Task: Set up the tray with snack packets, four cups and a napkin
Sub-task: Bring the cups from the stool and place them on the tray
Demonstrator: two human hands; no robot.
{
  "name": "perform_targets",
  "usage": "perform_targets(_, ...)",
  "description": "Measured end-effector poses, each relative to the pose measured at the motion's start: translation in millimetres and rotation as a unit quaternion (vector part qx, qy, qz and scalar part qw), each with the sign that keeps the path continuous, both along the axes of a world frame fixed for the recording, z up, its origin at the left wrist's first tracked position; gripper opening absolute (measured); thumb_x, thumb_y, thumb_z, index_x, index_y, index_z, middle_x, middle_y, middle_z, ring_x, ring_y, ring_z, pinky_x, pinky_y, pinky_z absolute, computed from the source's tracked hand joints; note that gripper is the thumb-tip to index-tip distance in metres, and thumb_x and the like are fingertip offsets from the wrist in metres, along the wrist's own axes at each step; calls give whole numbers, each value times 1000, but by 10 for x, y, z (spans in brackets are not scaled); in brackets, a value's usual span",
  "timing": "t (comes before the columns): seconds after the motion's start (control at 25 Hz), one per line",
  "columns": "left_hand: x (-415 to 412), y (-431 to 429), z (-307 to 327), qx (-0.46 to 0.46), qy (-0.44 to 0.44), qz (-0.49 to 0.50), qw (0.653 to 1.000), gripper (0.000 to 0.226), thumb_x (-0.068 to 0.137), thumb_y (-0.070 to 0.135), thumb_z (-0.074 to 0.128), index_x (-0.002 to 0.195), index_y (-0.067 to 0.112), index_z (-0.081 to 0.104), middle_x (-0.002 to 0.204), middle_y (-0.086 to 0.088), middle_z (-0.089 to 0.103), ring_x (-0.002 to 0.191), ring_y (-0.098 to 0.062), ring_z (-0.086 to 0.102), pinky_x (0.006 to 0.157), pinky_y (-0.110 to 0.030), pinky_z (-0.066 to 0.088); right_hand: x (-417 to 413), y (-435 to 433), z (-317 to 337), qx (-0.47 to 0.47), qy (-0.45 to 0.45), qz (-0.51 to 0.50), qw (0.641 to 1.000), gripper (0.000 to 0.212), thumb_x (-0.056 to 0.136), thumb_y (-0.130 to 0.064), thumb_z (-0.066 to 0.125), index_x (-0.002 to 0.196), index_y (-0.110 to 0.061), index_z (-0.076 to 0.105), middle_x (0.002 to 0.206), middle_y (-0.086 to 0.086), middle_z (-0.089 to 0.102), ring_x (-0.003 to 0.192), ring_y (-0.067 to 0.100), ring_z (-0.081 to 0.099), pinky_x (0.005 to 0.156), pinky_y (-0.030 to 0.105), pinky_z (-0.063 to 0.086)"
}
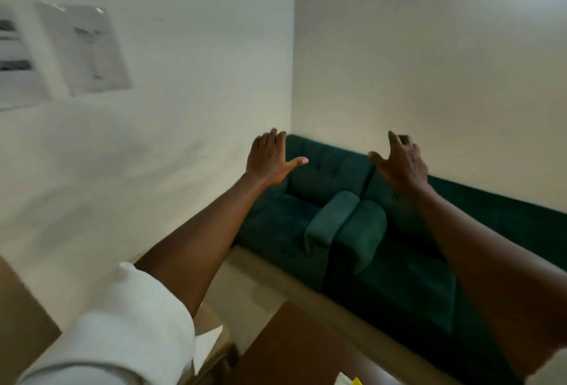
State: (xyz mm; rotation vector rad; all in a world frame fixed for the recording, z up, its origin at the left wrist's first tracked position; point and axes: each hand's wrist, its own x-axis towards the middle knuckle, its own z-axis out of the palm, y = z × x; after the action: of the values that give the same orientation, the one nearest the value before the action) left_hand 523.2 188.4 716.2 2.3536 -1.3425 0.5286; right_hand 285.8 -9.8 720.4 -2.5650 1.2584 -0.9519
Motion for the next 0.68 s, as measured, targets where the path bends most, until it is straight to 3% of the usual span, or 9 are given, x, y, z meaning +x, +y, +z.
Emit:
perform_targets(0.32,1670,1910,349,16,-15,114,993,97,87,82,44,148,6,39,152,-18,42,141,-36,40,121,-47,28,2012,1405,392,-24,-23,93,995,74,92,-63,57,154,-27,37,154,8,42,135,37,45,92,52,49)
perform_targets(0.6,2616,2989,382,-8,14,172,985,104,87,83,44,155,4,32,161,-24,33,150,-39,32,126,-49,23,3235,2317,492,-35,2,158,987,77,92,-64,55,155,-23,37,156,11,40,141,38,41,103,57,44)
perform_targets(0.68,2902,3159,254,-20,24,189,981,103,87,82,44,154,4,34,157,-22,38,146,-39,37,124,-47,26,3565,2458,431,-35,5,173,984,76,90,-63,55,152,-23,40,155,11,42,141,38,41,103,57,44)
